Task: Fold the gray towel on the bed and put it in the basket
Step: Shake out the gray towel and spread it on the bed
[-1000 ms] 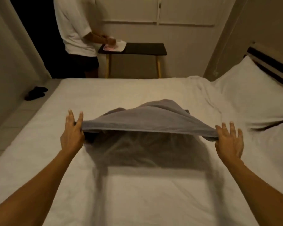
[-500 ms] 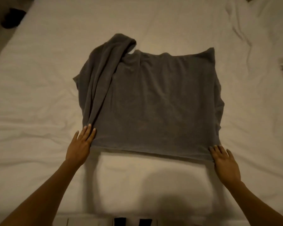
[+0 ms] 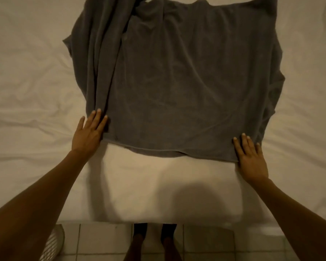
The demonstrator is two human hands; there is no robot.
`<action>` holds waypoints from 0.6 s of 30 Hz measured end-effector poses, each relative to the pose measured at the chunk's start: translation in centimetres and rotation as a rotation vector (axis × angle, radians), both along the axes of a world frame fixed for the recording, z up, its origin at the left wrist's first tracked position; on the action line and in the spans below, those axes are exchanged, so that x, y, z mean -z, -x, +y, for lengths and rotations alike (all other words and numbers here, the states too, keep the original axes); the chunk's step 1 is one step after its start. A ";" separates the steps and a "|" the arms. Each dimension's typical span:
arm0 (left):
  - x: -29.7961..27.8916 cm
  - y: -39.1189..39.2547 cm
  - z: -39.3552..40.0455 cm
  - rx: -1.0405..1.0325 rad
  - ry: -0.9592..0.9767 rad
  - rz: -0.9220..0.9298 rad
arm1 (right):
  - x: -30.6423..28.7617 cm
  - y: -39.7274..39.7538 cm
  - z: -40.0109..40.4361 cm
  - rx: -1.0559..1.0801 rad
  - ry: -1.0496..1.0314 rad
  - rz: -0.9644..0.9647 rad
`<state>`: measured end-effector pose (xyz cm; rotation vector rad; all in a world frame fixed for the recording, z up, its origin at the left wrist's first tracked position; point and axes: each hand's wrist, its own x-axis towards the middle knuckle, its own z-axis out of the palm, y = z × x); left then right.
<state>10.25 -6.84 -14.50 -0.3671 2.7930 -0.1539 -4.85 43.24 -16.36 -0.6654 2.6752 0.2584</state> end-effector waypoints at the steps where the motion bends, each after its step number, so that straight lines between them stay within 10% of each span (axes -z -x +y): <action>1: -0.2 0.2 -0.2 -0.025 0.018 0.006 | 0.0 -0.1 -0.2 -0.012 0.022 -0.016; 18: 0.0 -11.0 3.4 -0.092 -0.024 -0.079 | -3.0 -5.2 3.8 0.086 -0.139 -0.097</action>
